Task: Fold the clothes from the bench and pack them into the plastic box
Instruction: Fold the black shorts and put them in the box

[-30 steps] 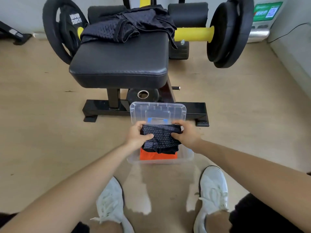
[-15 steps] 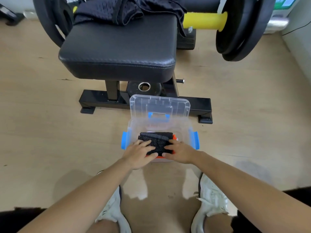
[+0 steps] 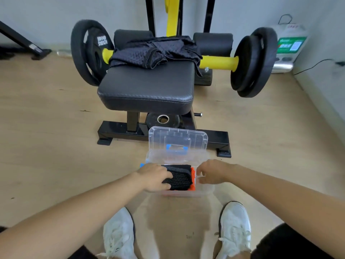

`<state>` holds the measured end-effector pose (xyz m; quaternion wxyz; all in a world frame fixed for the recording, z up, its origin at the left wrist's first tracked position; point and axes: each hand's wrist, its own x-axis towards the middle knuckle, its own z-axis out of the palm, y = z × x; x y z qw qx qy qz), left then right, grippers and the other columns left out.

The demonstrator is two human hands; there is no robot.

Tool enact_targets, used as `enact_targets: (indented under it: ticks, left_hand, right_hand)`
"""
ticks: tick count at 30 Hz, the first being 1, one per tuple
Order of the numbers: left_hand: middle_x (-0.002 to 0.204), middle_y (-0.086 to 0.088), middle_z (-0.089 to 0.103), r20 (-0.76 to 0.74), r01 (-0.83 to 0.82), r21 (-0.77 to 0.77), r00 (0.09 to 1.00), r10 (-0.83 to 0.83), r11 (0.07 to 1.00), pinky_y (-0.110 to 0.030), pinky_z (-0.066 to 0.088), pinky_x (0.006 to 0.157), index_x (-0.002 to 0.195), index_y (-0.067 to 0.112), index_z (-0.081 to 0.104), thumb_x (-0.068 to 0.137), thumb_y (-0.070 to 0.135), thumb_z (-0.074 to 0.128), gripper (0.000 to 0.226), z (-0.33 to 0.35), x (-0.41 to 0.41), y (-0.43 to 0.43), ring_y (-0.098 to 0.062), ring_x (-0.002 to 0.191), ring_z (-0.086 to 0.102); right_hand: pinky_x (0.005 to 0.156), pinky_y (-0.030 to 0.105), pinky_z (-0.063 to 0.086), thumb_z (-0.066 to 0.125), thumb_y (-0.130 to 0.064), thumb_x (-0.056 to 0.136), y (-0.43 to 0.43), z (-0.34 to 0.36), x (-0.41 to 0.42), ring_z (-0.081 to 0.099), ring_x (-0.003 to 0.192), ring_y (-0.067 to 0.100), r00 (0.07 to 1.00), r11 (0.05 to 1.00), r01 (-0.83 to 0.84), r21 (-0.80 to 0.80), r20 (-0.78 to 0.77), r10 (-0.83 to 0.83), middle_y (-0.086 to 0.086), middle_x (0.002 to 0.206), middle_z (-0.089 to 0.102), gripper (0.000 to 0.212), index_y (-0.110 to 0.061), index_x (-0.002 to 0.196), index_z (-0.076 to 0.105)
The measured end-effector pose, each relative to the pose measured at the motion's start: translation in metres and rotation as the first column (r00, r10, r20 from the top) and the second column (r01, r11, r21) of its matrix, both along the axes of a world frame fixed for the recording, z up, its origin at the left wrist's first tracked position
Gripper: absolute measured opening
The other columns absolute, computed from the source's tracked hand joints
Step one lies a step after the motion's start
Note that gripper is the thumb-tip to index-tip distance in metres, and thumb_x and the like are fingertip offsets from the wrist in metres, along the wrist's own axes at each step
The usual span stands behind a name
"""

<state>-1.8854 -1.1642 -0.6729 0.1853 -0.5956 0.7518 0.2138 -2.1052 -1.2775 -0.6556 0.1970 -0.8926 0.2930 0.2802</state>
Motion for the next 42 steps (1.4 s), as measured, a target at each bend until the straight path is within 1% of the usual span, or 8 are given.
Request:
enact_targets:
  ticks: [8,17,21,25,28,31,38,42]
  left_hand:
    - [0.115,0.015,0.069,-0.099,0.018,-0.391,0.993,-0.061,0.92,-0.033,0.049,0.088,0.123,0.037,0.065,0.097,0.055,0.045,0.037,0.154,0.005,0.01,-0.009,0.108,0.061]
    - [0.101,0.023,0.069,-0.467,-0.447,-0.72,0.878,0.107,0.531,-0.034,0.053,0.086,0.11,0.037,0.072,0.095,0.047,0.055,0.024,0.248,0.04,-0.06,0.001,0.099,0.061]
    - [0.128,0.01,0.062,-0.417,-0.492,-0.749,0.871,0.26,0.444,-0.037,0.049,0.093,0.131,0.031,0.061,0.094,0.044,0.059,0.039,0.238,0.066,-0.098,-0.017,0.12,0.054]
    - [0.149,0.003,0.047,-0.362,-0.573,-0.668,0.807,0.466,0.474,-0.046,0.043,0.104,0.149,0.028,0.042,0.092,0.054,0.058,0.064,0.22,0.089,-0.122,-0.027,0.137,0.041]
    - [0.129,0.003,0.062,-0.369,-0.584,-0.667,0.799,0.475,0.463,-0.042,0.05,0.088,0.136,0.026,0.058,0.095,0.051,0.057,0.048,0.211,0.097,-0.127,-0.025,0.125,0.052]
    - [0.106,0.002,0.066,-0.429,-0.577,-0.68,0.813,0.393,0.453,-0.039,0.049,0.079,0.115,0.019,0.067,0.097,0.046,0.056,0.034,0.214,0.097,-0.122,-0.022,0.103,0.058]
    - [0.06,-0.001,0.044,-0.575,-0.511,-0.519,0.802,0.163,0.685,-0.03,0.03,0.059,0.071,0.017,0.06,0.093,0.046,0.064,0.036,0.231,0.095,-0.082,-0.008,0.055,0.037]
    - [0.068,-0.011,0.055,-0.645,-0.507,-0.418,0.75,0.146,0.754,-0.031,0.037,0.062,0.078,0.016,0.068,0.085,0.058,0.064,0.043,0.237,0.103,-0.061,-0.013,0.059,0.045]
  right_hand:
    - [0.071,0.027,0.049,0.066,-0.036,0.088,-0.022,0.153,0.009,0.058,0.074,0.012,0.917,0.983,0.081,-0.163,0.398,-0.01,-0.01,0.077,0.065,0.015,-0.023,0.084,0.071]
    - [0.069,0.024,0.051,0.071,-0.023,0.086,-0.072,0.222,0.054,0.064,0.072,0.008,0.464,0.906,0.422,-0.033,0.867,-0.184,-0.008,0.074,0.07,0.011,-0.02,0.075,0.071]
    - [0.073,0.027,0.045,0.071,-0.027,0.084,-0.099,0.208,0.082,0.057,0.076,0.009,0.467,0.87,0.488,-0.071,0.863,-0.191,-0.014,0.082,0.06,0.005,-0.027,0.083,0.066]
    - [0.098,0.032,0.04,0.072,-0.031,0.085,-0.114,0.195,0.102,0.051,0.113,0.021,0.515,0.857,0.498,-0.136,0.841,-0.166,-0.001,0.123,0.054,0.04,-0.021,0.122,0.061]
    - [0.111,0.037,0.03,0.067,-0.036,0.089,-0.122,0.189,0.112,0.037,0.134,0.029,0.567,0.868,0.477,-0.133,0.802,-0.189,-0.002,0.149,0.044,0.064,-0.023,0.147,0.041]
    - [0.109,0.043,0.034,0.061,-0.042,0.092,-0.128,0.185,0.116,0.038,0.125,0.032,0.577,0.853,0.5,-0.147,0.792,-0.201,0.002,0.137,0.051,0.067,-0.028,0.151,0.034]
    - [0.082,0.032,0.039,0.064,-0.029,0.093,-0.127,0.192,0.101,0.044,0.087,0.017,0.598,0.867,0.417,-0.271,0.8,-0.038,-0.008,0.083,0.046,0.003,-0.03,0.092,0.067]
    - [0.076,0.03,0.039,0.065,-0.025,0.09,-0.122,0.202,0.08,0.047,0.091,0.017,0.661,0.856,0.411,-0.314,0.749,-0.042,-0.008,0.087,0.048,0.015,-0.03,0.077,0.059]
